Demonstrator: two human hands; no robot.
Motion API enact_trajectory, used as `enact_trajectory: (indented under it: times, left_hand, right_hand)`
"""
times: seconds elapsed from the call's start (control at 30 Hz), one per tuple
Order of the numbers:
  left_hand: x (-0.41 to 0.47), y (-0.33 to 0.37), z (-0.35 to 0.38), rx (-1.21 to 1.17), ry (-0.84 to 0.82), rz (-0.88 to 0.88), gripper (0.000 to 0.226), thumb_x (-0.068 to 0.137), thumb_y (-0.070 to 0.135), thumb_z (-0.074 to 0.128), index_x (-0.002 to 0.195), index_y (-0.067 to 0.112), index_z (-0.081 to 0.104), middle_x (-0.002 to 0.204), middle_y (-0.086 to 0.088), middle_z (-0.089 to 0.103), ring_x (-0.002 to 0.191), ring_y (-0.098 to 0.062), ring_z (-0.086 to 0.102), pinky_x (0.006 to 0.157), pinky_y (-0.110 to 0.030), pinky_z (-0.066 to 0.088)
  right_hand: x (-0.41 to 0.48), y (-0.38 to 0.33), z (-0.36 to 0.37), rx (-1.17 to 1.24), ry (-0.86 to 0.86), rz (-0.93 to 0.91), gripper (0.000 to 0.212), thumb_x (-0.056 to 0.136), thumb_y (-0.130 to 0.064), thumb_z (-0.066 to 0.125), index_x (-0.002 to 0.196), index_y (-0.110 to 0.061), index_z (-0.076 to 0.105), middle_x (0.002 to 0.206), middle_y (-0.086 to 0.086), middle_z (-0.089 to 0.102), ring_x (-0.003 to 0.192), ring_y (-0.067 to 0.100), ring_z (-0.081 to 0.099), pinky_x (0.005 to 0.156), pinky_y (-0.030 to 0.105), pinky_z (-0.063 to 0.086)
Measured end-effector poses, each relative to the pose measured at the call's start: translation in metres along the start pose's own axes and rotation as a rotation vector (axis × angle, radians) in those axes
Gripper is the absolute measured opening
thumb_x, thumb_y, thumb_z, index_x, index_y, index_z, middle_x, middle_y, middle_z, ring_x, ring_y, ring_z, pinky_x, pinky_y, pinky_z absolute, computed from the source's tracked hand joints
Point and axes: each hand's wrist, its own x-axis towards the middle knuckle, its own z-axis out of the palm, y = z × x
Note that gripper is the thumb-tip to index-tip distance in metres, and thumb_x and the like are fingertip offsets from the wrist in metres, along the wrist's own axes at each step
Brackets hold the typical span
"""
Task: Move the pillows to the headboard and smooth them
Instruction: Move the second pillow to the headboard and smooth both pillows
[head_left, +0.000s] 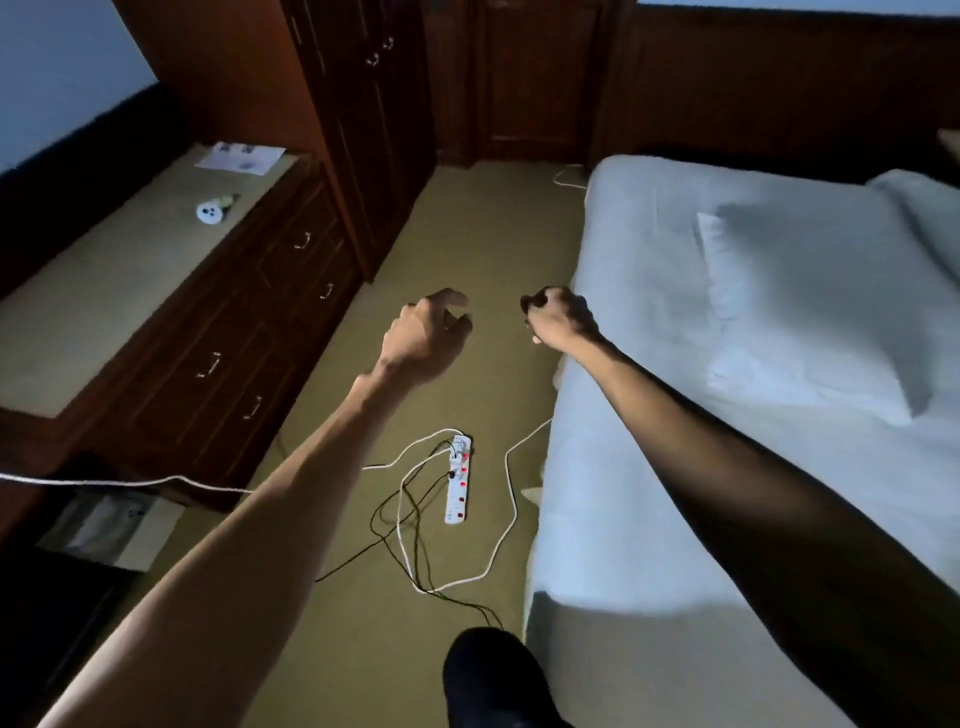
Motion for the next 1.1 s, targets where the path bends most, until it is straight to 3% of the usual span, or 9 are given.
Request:
enact_trajectory:
  times: [0.1, 0.23, 0.33, 0.47, 0.6, 0.7, 0.83, 0.97, 1.1]
  left_hand:
    - [0.027, 0.015, 0.018, -0.013, -0.061, 0.066, 0.046, 0.084, 0.045, 0.050, 0.124, 0.032, 0.069, 0.098, 0.009, 0.080, 0.105, -0.028, 0.071, 0.093, -0.042, 0.056]
    - [0.076, 0.053, 0.055, -0.050, -0.134, 0.203, 0.038, 0.090, 0.036, 0.057, 0.124, 0.025, 0.070, 0.104, 0.002, 0.080, 0.106, -0.029, 0.071, 0.091, -0.041, 0.056]
    - [0.124, 0.084, 0.091, -0.062, -0.183, 0.309, 0.037, 0.092, 0.034, 0.059, 0.126, 0.021, 0.070, 0.103, 0.000, 0.079, 0.105, -0.028, 0.072, 0.091, -0.040, 0.057]
    - [0.203, 0.127, 0.147, -0.067, -0.236, 0.403, 0.029, 0.099, 0.026, 0.059, 0.126, 0.020, 0.069, 0.092, 0.010, 0.068, 0.097, -0.024, 0.068, 0.091, -0.033, 0.052]
    - [0.290, 0.173, 0.201, -0.061, -0.397, 0.417, 0.028, 0.100, 0.031, 0.062, 0.126, 0.024, 0.067, 0.102, 0.004, 0.072, 0.096, -0.026, 0.071, 0.088, -0.040, 0.058]
    - [0.347, 0.213, 0.235, -0.045, -0.456, 0.425, 0.027, 0.099, 0.035, 0.063, 0.125, 0.029, 0.068, 0.114, 0.002, 0.072, 0.102, -0.021, 0.070, 0.088, -0.034, 0.057]
    - [0.403, 0.255, 0.269, -0.048, -0.524, 0.458, 0.029, 0.096, 0.039, 0.062, 0.122, 0.028, 0.069, 0.101, 0.008, 0.074, 0.103, -0.026, 0.070, 0.094, -0.041, 0.056]
    - [0.450, 0.291, 0.301, -0.023, -0.623, 0.467, 0.041, 0.089, 0.044, 0.054, 0.124, 0.026, 0.068, 0.103, 0.006, 0.077, 0.104, -0.030, 0.068, 0.093, -0.044, 0.056]
    - [0.504, 0.314, 0.345, -0.053, -0.693, 0.424, 0.042, 0.083, 0.041, 0.053, 0.119, 0.027, 0.069, 0.108, 0.000, 0.077, 0.103, -0.031, 0.069, 0.093, -0.044, 0.057]
  right_hand:
    - [0.009, 0.013, -0.022, 0.016, 0.078, 0.071, 0.034, 0.091, -0.042, 0.049, 0.099, -0.016, 0.068, 0.107, 0.008, 0.073, 0.098, 0.032, 0.070, 0.094, 0.036, 0.055]
    - [0.034, 0.049, -0.057, 0.079, 0.177, 0.156, 0.034, 0.082, -0.048, 0.047, 0.087, -0.019, 0.064, 0.101, 0.007, 0.076, 0.096, 0.033, 0.072, 0.095, 0.040, 0.056]
    - [0.067, 0.084, -0.084, 0.120, 0.234, 0.241, 0.039, 0.085, -0.043, 0.047, 0.098, -0.013, 0.068, 0.106, 0.009, 0.076, 0.101, 0.033, 0.071, 0.098, 0.041, 0.054]
    - [0.127, 0.127, -0.123, 0.175, 0.331, 0.326, 0.041, 0.091, -0.044, 0.049, 0.112, -0.016, 0.070, 0.118, 0.009, 0.072, 0.113, 0.032, 0.067, 0.100, 0.036, 0.051]
    - [0.196, 0.170, -0.160, 0.211, 0.370, 0.397, 0.038, 0.095, -0.040, 0.050, 0.109, -0.010, 0.070, 0.118, 0.012, 0.072, 0.115, 0.035, 0.065, 0.100, 0.039, 0.051]
    - [0.238, 0.195, -0.193, 0.224, 0.393, 0.472, 0.037, 0.098, -0.037, 0.051, 0.111, -0.006, 0.068, 0.117, 0.015, 0.072, 0.114, 0.035, 0.064, 0.099, 0.040, 0.051]
    - [0.276, 0.222, -0.228, 0.257, 0.423, 0.536, 0.041, 0.096, -0.046, 0.050, 0.109, -0.012, 0.069, 0.114, 0.012, 0.074, 0.109, 0.034, 0.068, 0.100, 0.042, 0.052]
    - [0.316, 0.247, -0.257, 0.306, 0.478, 0.618, 0.051, 0.085, -0.052, 0.046, 0.109, -0.013, 0.068, 0.112, 0.012, 0.074, 0.106, 0.035, 0.070, 0.100, 0.043, 0.053]
    - [0.357, 0.272, -0.273, 0.298, 0.538, 0.691, 0.040, 0.099, -0.042, 0.049, 0.121, -0.012, 0.065, 0.124, 0.014, 0.068, 0.119, 0.036, 0.060, 0.100, 0.039, 0.048]
